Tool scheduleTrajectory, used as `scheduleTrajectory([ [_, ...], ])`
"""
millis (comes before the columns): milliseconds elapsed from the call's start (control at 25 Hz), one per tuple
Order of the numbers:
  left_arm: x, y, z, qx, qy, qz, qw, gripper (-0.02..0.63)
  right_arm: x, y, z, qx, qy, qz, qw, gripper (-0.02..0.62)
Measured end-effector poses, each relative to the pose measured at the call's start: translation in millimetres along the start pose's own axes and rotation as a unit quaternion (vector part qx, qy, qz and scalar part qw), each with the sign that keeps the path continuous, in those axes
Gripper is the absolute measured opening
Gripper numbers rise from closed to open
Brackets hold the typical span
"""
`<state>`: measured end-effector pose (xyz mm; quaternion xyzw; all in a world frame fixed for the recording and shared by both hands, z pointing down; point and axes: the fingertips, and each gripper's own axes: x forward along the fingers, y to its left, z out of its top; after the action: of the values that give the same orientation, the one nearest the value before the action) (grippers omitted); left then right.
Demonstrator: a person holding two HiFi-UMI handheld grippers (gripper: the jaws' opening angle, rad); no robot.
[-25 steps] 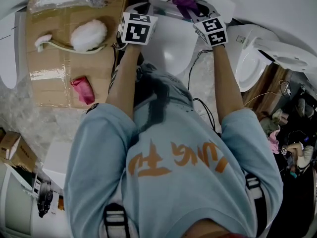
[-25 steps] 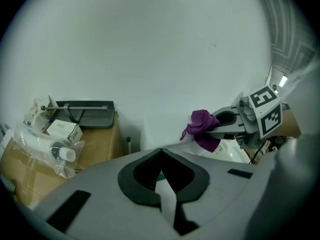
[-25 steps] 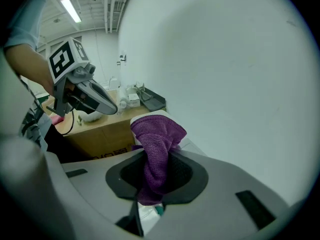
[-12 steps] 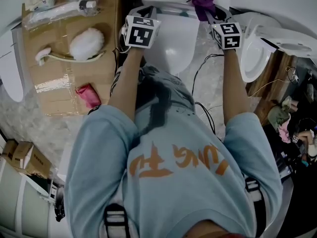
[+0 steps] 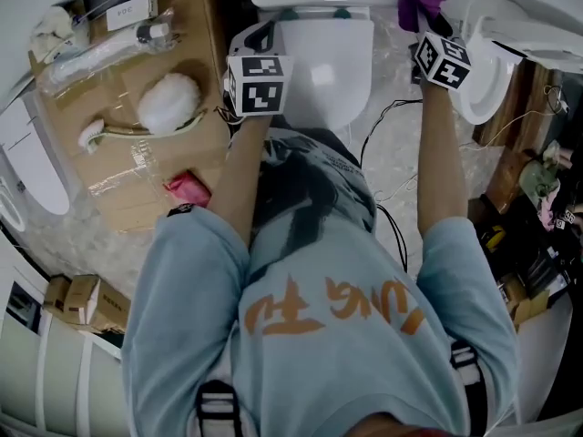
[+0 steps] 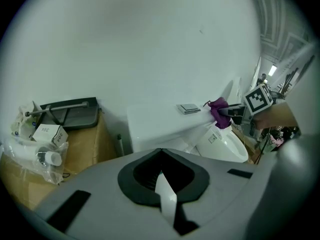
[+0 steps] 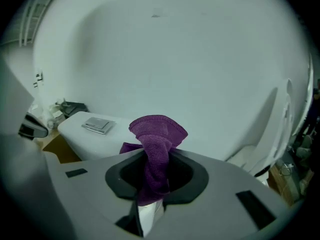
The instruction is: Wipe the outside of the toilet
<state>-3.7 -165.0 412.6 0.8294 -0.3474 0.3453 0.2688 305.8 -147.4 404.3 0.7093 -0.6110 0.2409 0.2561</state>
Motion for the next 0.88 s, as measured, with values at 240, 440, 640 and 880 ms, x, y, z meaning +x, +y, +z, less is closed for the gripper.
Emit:
scheduleTrajectory([
  [240,-5,0,-5,0.033,0.003,0.011,0.9994,0.025,-39,-6,30,0.026,-0.094,-0.066,0.993,0.094],
  [440,-9,-8,-12,0.021,-0.053,0.057,0.9967,0.025,-76,77,51,0.024,-0.199,0.070,0.977,0.094],
  [640,-15,-11,-42,-0.082,-0.109,0.117,0.9837,0.025,-87,153,21,-0.006,-0.230,0.208,0.951,0.095],
  [880,-7,-18,-69,-0.102,-0.144,0.132,0.9754,0.025,-70,224,-22,-0.043,-0.214,0.304,0.927,0.095],
])
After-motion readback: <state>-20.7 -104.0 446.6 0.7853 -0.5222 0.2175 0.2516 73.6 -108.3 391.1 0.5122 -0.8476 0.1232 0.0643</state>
